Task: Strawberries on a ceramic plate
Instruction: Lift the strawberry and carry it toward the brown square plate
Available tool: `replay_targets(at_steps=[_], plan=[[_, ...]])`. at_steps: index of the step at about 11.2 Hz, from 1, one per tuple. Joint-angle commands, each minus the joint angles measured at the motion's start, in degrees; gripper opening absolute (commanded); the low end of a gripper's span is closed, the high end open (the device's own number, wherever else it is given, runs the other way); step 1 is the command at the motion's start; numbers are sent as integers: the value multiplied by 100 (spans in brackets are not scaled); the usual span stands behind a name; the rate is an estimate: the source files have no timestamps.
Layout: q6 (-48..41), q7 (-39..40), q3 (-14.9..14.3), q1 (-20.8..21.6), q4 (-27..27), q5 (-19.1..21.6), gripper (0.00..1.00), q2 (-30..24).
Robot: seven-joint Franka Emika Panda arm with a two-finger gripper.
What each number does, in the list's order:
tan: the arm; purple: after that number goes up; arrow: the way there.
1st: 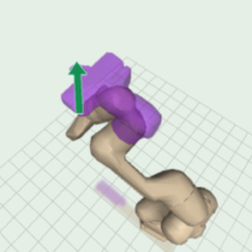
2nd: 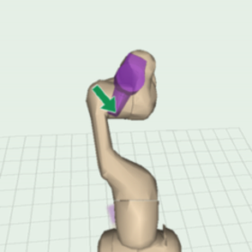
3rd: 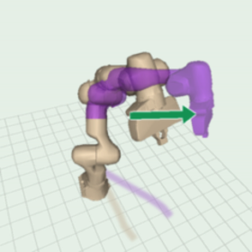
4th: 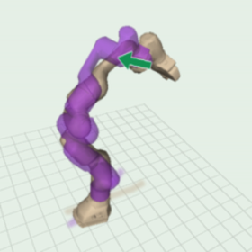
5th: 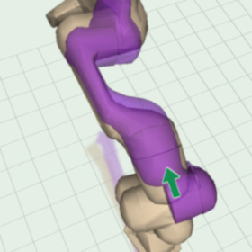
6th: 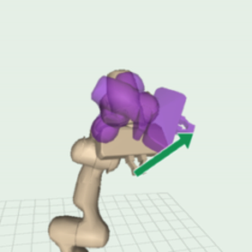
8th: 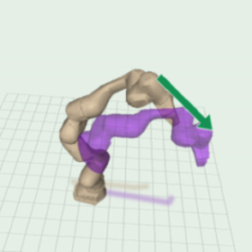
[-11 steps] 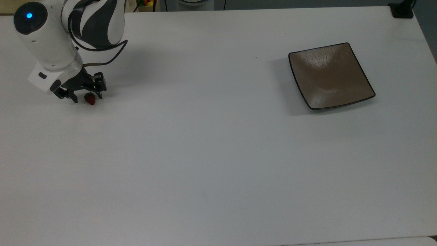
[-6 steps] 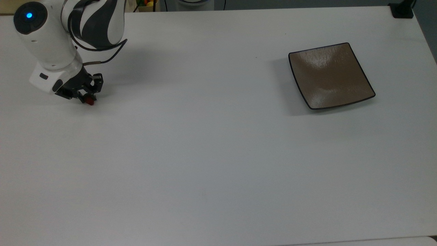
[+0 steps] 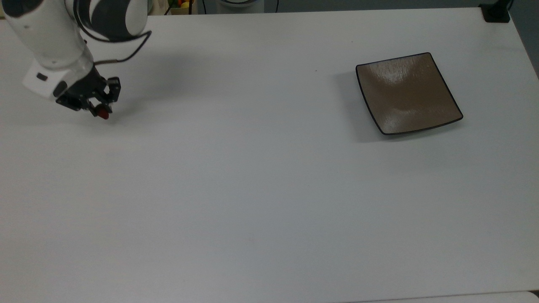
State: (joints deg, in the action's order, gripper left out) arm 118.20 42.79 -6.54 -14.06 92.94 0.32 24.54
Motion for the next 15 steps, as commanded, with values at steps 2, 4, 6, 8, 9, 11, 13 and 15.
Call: replay_targets(at_steps=[2, 4, 6, 8, 9, 11, 13, 15], plan=[[-1041, 98, -5, 157, 93, -41, 9, -1081], [-1473, 81, -5, 385, 84, 3, 9, -1555], [-1903, -112, -5, 753, 92, -5, 10, -1925], [-2299, -498, -5, 1158, 84, -31, 10, -2180], [-2484, -561, -5, 1307, 84, -32, 10, -2312], [-2740, -954, -5, 1755, 84, -14, 10, -2497], [-2749, -1664, 56, 2316, 84, 4, 11, -2577], [-2723, -2203, 74, 2757, 84, 39, 11, -2577]])
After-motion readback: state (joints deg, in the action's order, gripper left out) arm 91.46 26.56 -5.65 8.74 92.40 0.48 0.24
